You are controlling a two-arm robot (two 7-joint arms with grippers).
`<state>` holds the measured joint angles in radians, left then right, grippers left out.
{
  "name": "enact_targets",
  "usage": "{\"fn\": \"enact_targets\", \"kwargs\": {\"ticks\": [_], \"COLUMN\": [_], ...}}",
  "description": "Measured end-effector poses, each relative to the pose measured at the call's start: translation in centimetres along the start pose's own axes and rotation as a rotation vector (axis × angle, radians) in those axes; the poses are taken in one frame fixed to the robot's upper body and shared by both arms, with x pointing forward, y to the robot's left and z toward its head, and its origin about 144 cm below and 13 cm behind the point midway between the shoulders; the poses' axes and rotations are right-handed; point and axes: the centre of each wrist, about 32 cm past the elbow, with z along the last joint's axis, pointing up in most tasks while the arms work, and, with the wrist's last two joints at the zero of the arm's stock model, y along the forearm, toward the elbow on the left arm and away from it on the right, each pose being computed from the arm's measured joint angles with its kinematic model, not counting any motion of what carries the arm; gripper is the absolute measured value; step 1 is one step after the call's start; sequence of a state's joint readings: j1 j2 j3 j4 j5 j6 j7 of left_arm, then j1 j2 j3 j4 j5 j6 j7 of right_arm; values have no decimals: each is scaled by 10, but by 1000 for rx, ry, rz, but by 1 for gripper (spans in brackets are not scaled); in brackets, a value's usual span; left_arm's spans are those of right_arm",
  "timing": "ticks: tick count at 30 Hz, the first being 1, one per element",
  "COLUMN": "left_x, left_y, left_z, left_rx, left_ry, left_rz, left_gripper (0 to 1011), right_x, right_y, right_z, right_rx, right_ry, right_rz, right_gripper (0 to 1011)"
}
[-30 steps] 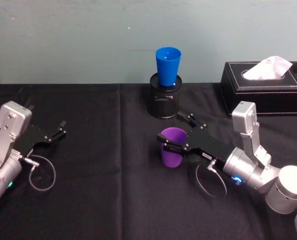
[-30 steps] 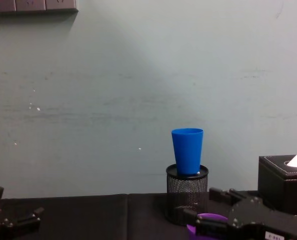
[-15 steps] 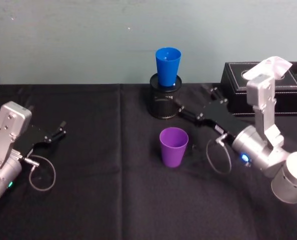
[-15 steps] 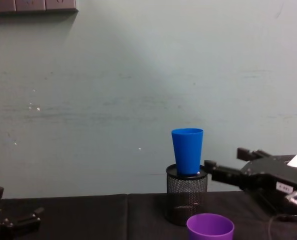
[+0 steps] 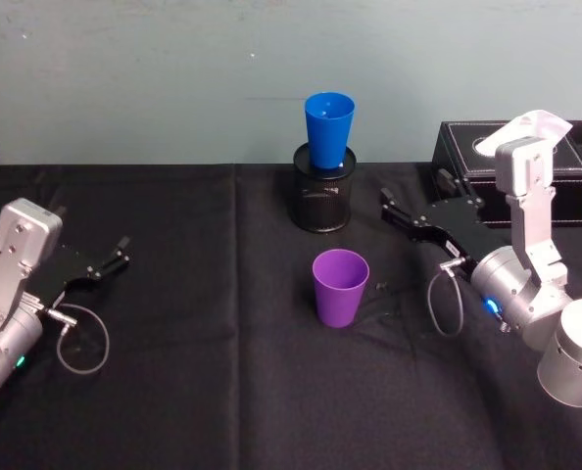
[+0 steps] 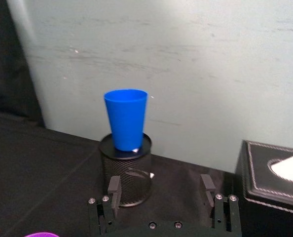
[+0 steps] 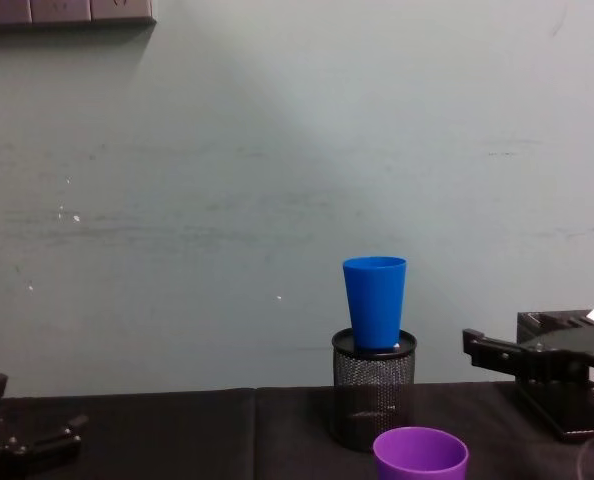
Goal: Pick up one cup with a gripper and tap it against the other cup.
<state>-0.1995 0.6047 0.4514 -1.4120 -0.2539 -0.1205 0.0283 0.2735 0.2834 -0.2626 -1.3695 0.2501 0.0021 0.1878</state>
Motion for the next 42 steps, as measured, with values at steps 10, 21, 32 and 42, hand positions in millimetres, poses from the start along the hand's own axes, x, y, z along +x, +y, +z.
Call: {"fn": "enact_targets", "kwargs": {"ticks": [10, 21, 32, 42], "left_x": [0, 0, 0, 0], "left_y": [0, 0, 0, 0], "left_z": [0, 0, 0, 0], "left_rx": [0, 0, 0, 0], "left_ry": [0, 0, 0, 0], "left_rz": [0, 0, 0, 0], "left_gripper": [1000, 1000, 1000, 1000], "right_x": [0, 1, 1, 1], "right_y": [-3, -4, -4, -4], "right_z": [-4, -6, -6, -6], "right_rx": [-26, -27, -27, -27], "right_ry": [11, 18, 17, 16], "right_rz": [-48, -55, -53, -52], "right_gripper": [1002, 1003, 1003, 1003]}}
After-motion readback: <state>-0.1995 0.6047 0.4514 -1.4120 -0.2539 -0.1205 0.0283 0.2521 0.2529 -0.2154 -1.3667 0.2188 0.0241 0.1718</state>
